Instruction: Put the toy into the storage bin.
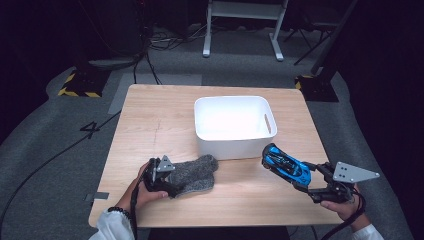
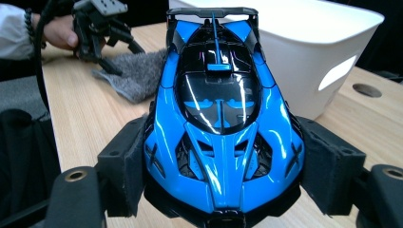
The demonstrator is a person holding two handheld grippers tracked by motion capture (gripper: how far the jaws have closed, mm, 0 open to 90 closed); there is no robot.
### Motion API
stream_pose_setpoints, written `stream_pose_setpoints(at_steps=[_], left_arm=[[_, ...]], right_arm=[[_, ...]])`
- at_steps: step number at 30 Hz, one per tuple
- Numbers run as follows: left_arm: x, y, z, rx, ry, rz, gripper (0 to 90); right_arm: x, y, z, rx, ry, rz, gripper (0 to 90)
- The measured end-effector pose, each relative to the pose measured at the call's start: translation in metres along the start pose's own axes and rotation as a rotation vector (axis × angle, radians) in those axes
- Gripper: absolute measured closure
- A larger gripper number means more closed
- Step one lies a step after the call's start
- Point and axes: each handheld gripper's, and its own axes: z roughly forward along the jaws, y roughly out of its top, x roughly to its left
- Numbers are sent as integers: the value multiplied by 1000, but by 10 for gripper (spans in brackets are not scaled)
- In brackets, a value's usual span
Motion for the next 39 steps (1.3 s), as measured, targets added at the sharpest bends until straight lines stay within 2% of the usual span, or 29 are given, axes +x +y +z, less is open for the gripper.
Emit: stream_pose_setpoints(at_steps=[9, 21, 29, 33, 39], left_arm=[[0, 0, 0, 0, 0, 0, 88], [0, 0, 0, 0, -1, 0, 89], [0, 0, 0, 0, -1, 0, 88], [0, 0, 0, 0, -1, 1, 88], [0, 0, 0, 0, -1, 1, 89]], right_arm=[[-7, 18, -2, -22, -15, -14, 267], [-32, 59, 3, -45, -33, -45, 267], [-45, 84, 19, -41, -20, -61, 267], [-50, 93, 28, -50, -6, -60, 267], [-55, 103, 46, -36, 17, -65, 267]])
